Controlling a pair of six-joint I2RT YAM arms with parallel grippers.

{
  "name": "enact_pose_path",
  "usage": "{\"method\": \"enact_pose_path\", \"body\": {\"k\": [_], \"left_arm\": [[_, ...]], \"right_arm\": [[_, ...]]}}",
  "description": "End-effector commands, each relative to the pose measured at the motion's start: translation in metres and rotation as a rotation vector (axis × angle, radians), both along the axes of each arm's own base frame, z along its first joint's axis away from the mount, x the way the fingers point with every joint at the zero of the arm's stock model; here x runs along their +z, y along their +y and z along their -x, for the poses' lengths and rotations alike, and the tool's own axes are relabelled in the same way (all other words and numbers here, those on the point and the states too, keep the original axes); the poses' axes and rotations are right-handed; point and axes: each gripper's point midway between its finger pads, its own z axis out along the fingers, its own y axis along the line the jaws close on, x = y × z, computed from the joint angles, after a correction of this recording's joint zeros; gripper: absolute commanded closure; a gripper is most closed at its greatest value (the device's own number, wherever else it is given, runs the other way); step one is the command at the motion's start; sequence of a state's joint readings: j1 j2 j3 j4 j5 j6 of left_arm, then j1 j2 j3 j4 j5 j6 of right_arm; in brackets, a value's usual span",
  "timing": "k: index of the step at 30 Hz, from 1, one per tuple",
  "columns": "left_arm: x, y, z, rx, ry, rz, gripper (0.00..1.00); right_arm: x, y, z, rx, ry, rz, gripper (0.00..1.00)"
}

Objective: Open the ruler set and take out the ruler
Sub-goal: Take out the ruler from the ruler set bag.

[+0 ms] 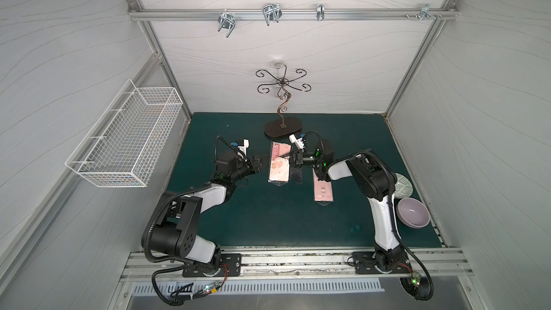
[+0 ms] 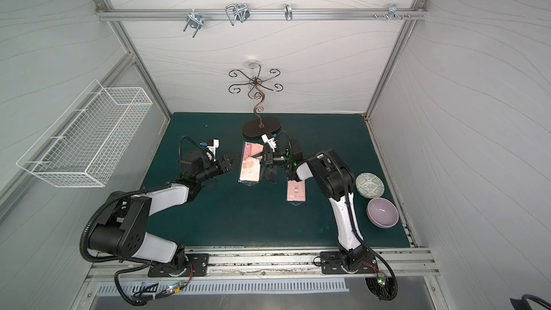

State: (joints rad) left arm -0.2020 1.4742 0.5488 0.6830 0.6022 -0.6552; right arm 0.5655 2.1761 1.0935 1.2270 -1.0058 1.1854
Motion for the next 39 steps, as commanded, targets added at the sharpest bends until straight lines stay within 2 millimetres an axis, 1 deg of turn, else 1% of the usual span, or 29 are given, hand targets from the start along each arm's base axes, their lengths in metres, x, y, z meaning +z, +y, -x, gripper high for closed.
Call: {"method": "enact_pose_path", "body": {"k": [1, 2, 4, 7, 10, 14, 17, 18, 19, 20, 21, 23, 25, 26, 29, 33, 37, 39], "left_arm": [[0.036, -0.017, 0.008, -0.083, -0.124, 0.046, 0.46], [0.038, -0.020, 0.013, -0.100, -0.141, 0.042, 0.47], [0.036, -0.024, 0.022, -0.124, -0.152, 0.025, 0.52], [0.036, -0.029, 0.026, -0.143, -0.166, 0.008, 0.53], [0.034, -0.033, 0.022, -0.162, -0.162, 0.019, 0.64], [0.031, -0.036, 0.014, -0.163, -0.157, 0.035, 0.70], [0.031, -0.037, 0.010, -0.165, -0.160, 0.034, 0.73], [0.031, -0.038, 0.010, -0.165, -0.161, 0.034, 0.75], [0.032, -0.037, 0.010, -0.164, -0.167, 0.034, 0.80], [0.031, -0.037, 0.010, -0.162, -0.163, 0.033, 0.83], [0.031, -0.037, 0.009, -0.159, -0.161, 0.031, 0.82], [0.030, -0.035, 0.009, -0.149, -0.155, 0.021, 0.76], [0.028, -0.027, 0.009, -0.109, -0.159, -0.007, 0.75], [0.028, -0.025, 0.009, -0.097, -0.165, -0.017, 0.72], [0.032, -0.028, 0.008, -0.120, -0.169, -0.017, 0.69], [0.030, -0.026, 0.006, -0.106, -0.166, -0.014, 0.62], [0.030, -0.016, 0.002, -0.072, -0.155, -0.025, 0.62], [0.035, -0.015, 0.001, -0.065, -0.171, -0.009, 0.62]], "right_arm": [[0.018, -0.007, -0.010, -0.056, -0.045, -0.012, 1.00], [0.019, -0.009, -0.013, -0.070, -0.046, -0.014, 1.00], [0.017, -0.011, -0.018, -0.083, -0.022, 0.003, 1.00], [0.016, -0.010, -0.017, -0.072, -0.015, 0.010, 1.00], [0.023, -0.006, -0.012, -0.055, -0.016, -0.024, 1.00], [0.031, -0.005, -0.008, -0.032, -0.002, -0.068, 1.00], [0.033, -0.006, -0.007, -0.028, -0.001, -0.077, 1.00], [0.033, -0.005, -0.006, -0.026, -0.003, -0.075, 1.00], [0.034, -0.005, -0.005, -0.024, -0.008, -0.076, 1.00], [0.034, -0.006, -0.006, -0.027, -0.008, -0.076, 1.00], [0.034, -0.006, -0.005, -0.025, -0.009, -0.077, 1.00], [0.034, -0.007, -0.006, -0.027, -0.009, -0.077, 1.00], [0.033, -0.008, -0.006, -0.027, -0.007, -0.077, 1.00], [0.033, -0.008, -0.006, -0.025, -0.006, -0.077, 1.00], [0.033, -0.007, -0.005, -0.018, -0.007, -0.081, 1.00], [0.033, -0.005, -0.003, -0.009, -0.006, -0.086, 1.00], [0.035, -0.005, 0.000, 0.004, -0.013, -0.086, 1.00], [0.036, -0.004, 0.001, 0.012, -0.013, -0.086, 1.00]]}}
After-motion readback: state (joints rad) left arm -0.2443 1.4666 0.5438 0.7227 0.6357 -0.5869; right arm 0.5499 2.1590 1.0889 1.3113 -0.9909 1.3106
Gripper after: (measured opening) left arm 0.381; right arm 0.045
